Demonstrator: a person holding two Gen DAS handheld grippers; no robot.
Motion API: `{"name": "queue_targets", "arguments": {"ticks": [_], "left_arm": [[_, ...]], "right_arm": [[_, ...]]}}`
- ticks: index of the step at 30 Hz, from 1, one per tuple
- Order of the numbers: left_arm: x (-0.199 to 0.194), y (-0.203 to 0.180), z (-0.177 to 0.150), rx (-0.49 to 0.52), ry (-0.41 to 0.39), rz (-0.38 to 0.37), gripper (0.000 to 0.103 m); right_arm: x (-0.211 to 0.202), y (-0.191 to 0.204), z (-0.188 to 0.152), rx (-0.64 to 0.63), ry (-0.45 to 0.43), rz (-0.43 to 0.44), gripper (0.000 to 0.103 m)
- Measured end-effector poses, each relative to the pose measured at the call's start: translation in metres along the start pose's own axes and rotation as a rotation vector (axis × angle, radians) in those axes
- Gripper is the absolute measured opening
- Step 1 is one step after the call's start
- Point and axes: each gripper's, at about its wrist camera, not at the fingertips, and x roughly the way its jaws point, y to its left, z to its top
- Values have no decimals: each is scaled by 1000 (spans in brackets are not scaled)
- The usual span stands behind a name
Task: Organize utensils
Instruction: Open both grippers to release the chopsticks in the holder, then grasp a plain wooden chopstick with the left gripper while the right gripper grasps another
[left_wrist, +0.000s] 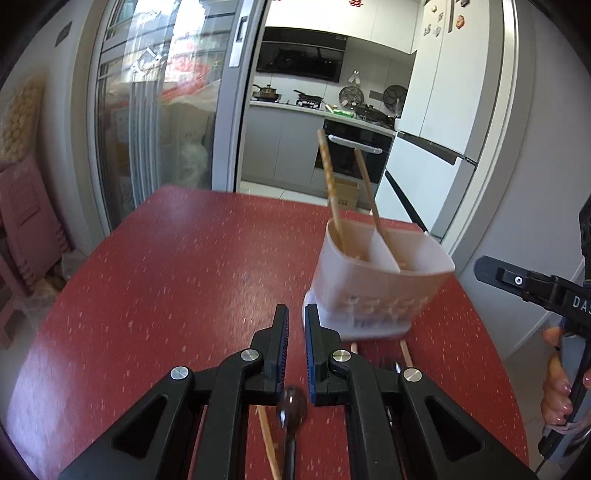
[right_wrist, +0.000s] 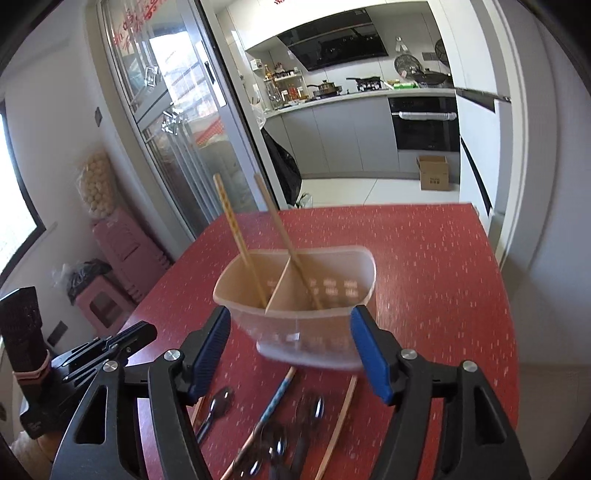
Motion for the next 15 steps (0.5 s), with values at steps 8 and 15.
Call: {"name": "queue_targets", "arguments": {"ticks": [8, 15], "left_arm": [[-12, 14, -56, -33, 27, 73, 103], [9, 19, -95, -33, 106, 125, 103]], "right_arm": [[-16, -7, -63, 30, 91, -37, 81], [-14, -31, -111, 120, 198, -44, 87]]}}
